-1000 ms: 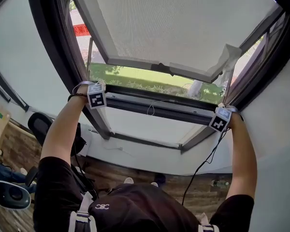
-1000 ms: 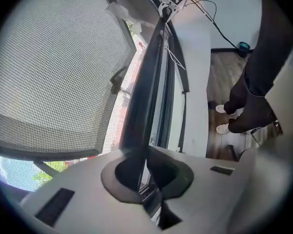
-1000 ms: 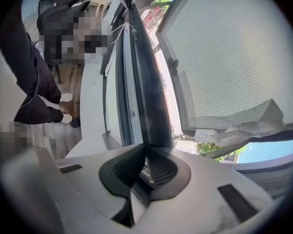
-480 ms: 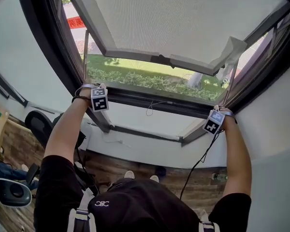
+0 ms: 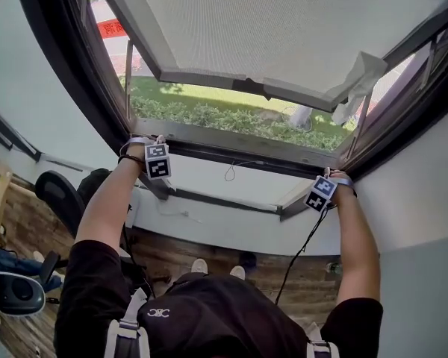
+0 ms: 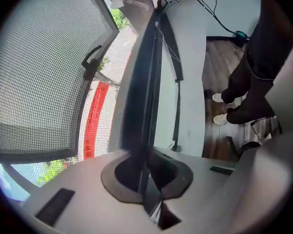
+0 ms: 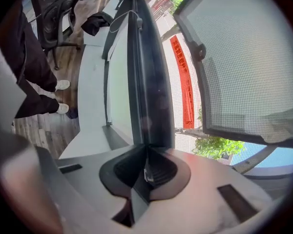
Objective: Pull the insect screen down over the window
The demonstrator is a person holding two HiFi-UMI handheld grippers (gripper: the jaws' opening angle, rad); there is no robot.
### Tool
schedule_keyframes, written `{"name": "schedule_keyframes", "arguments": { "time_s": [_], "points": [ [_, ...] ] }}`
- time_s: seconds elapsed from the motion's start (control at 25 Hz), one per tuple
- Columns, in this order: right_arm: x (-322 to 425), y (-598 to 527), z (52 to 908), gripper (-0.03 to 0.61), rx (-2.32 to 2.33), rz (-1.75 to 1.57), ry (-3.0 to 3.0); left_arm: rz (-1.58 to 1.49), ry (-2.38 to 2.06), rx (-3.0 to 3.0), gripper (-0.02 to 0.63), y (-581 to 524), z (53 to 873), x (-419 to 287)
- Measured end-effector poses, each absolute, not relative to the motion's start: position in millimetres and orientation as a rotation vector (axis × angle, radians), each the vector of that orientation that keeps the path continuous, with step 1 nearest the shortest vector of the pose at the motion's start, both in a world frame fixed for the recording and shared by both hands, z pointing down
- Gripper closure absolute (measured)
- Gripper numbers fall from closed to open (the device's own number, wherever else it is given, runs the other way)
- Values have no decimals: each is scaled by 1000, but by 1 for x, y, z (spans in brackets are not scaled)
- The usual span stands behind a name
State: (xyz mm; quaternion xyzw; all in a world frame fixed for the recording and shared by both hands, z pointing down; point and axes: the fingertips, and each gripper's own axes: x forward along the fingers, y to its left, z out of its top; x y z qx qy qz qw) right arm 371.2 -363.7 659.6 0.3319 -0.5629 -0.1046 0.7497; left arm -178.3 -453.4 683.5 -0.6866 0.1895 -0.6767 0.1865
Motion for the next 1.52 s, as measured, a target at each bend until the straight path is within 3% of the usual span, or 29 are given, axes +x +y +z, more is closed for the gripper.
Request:
{"name": "schedule_keyframes", "arguments": {
  "time_s": [1.52],
  "points": [
    [371,-376,664,560,740,-268,-1157,-1983,523,-1781,598,-469,690,-178]
  ]
}}
